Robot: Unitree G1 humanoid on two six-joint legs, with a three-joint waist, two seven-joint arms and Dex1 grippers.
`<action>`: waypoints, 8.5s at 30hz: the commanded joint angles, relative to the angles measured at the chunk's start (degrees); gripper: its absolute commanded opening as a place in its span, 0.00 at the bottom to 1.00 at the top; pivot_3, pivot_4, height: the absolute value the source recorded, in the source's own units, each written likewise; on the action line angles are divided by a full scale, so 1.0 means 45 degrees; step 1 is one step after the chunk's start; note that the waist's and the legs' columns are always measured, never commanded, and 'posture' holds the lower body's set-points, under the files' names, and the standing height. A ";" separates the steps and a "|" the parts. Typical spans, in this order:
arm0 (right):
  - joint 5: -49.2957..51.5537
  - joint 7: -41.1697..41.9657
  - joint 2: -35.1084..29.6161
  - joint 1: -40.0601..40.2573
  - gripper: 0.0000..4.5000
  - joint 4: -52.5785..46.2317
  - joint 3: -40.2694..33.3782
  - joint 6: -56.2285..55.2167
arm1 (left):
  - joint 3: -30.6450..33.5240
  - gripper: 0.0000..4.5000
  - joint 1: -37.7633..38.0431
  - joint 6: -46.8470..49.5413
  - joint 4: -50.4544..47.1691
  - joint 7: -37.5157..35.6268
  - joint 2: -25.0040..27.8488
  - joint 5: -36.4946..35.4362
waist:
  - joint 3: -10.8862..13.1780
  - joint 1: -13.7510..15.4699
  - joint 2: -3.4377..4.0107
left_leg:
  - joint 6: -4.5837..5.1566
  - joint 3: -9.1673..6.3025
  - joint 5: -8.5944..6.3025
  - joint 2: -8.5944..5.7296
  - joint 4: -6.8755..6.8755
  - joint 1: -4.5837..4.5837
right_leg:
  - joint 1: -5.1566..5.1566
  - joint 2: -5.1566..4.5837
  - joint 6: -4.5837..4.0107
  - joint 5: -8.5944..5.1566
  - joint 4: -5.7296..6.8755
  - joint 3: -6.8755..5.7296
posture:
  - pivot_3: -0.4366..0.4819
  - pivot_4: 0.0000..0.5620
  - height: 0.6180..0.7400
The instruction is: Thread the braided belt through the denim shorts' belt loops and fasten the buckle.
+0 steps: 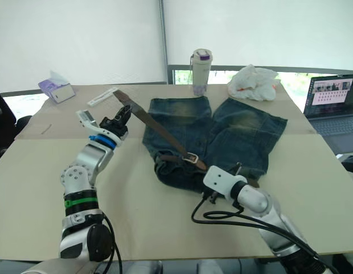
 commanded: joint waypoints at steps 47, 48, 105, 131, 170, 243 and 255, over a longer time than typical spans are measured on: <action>0.4703 0.0813 0.2401 -0.1961 0.00 0.0566 -0.1734 0.3111 | -0.2963 0.00 0.3709 0.3270 -0.2635 -0.3245 0.2565 0.0588 | -0.0010 -0.0049 0.0009 | 0.0000 -0.0065 -0.0001 0.0007 -0.0010 0.0022 | -0.0006 -0.0011 -0.0007 0.0003 0.0017 0.0008 | 0.48 0.27 1.00; 0.4846 0.0861 0.2425 -0.1963 0.00 0.0508 -0.1874 0.3164 | -0.2854 0.00 0.3661 0.3130 -0.2483 -0.3281 0.2689 0.0719 | -0.0010 -0.0064 0.0010 | 0.0000 -0.0065 -0.0002 0.0009 -0.0011 0.0024 | -0.0006 -0.0009 -0.0008 0.0003 0.0018 0.0008 | 0.48 0.27 1.00; 0.2672 0.3066 0.2766 -0.4042 0.00 0.4396 0.0332 0.1813 | -0.3262 0.00 0.3011 0.0271 -0.0011 -0.6876 0.4554 0.4827 | -0.0012 -0.0152 0.0012 | -0.0001 -0.0065 -0.0002 0.0018 -0.0024 0.0033 | -0.0020 -0.0010 -0.0021 0.0011 0.0025 0.0002 | 0.48 0.27 1.00; 0.4659 0.4623 0.3040 -0.4089 0.00 0.4475 -0.1182 0.2086 | -0.3862 0.00 0.2201 -0.0851 0.1134 -0.7907 0.4222 0.6145 | -0.0073 -0.0165 0.0004 | -0.0001 -0.0066 -0.0003 0.0016 -0.0026 0.0028 | -0.0020 -0.0015 -0.0022 0.0012 0.0024 -0.0001 | 0.48 0.27 1.00; 0.2187 0.6227 0.2359 -0.5444 0.00 0.7952 0.1361 0.2258 | -0.5285 0.00 -0.0807 -0.1951 0.2514 -0.9700 0.3278 0.7330 | -0.0115 -0.0051 -0.0033 | -0.0001 -0.0064 -0.0005 0.0007 -0.0011 0.0038 | -0.0002 -0.0021 -0.0021 0.0012 0.0026 -0.0004 | 0.48 0.27 1.00; 0.3035 0.4503 0.2352 -0.2773 0.00 0.3266 -0.0228 0.2548 | -0.6606 0.00 -0.3855 -0.3592 0.4315 -1.0665 -0.1453 0.8541 | -0.0139 -0.0009 -0.0020 | 0.0024 0.0004 -0.0018 -0.0001 0.0015 0.0011 | 0.0006 -0.0006 -0.0005 0.0002 0.0019 -0.0007 | 0.48 0.27 1.00; 0.6015 0.2792 0.1675 -0.1023 0.27 -0.2529 -0.4398 0.5332 | -0.6761 0.00 -0.2611 -0.2948 0.3011 -1.0237 -0.1050 0.8355 | -0.0121 -0.0010 -0.0007 | 0.0028 -0.0040 -0.0020 0.0004 0.0015 -0.0017 | -0.0018 -0.0005 -0.0004 0.0002 0.0020 -0.0007 | 0.48 0.27 1.00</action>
